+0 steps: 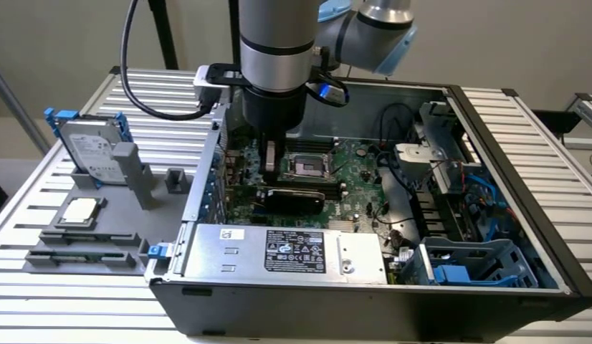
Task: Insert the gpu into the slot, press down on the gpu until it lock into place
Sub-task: 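Press down on the gpu until it lock into place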
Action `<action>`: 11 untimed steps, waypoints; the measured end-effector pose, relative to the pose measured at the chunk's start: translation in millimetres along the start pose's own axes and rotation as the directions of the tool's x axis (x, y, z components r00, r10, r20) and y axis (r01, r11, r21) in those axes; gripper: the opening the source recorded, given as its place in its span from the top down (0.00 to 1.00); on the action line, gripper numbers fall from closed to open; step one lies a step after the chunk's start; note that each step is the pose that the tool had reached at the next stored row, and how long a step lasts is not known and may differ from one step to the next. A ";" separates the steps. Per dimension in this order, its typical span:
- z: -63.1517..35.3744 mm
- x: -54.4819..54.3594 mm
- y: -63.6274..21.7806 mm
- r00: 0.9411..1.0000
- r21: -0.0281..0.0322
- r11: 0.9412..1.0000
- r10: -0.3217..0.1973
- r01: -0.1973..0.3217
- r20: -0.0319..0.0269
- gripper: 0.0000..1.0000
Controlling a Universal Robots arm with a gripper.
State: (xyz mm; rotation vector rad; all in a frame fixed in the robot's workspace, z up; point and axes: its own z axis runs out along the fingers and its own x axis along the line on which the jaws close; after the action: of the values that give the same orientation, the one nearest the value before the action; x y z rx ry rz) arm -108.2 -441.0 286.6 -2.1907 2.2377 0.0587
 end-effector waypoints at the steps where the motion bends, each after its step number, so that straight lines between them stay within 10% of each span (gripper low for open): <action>1: 0.0 0.0 1.1 1.000 -0.004 1.000 0.000 0.000 -0.003 0.89; 5: 0.2 0.1 4.5 1.000 -0.027 1.000 -0.003 0.003 -0.015 0.89; 11: 0.1 0.2 9.6 1.000 -0.071 0.997 -0.005 0.004 -0.017 0.89</action>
State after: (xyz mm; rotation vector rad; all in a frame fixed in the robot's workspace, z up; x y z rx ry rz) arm -117.8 -441.0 286.7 -2.2395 2.2742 0.1208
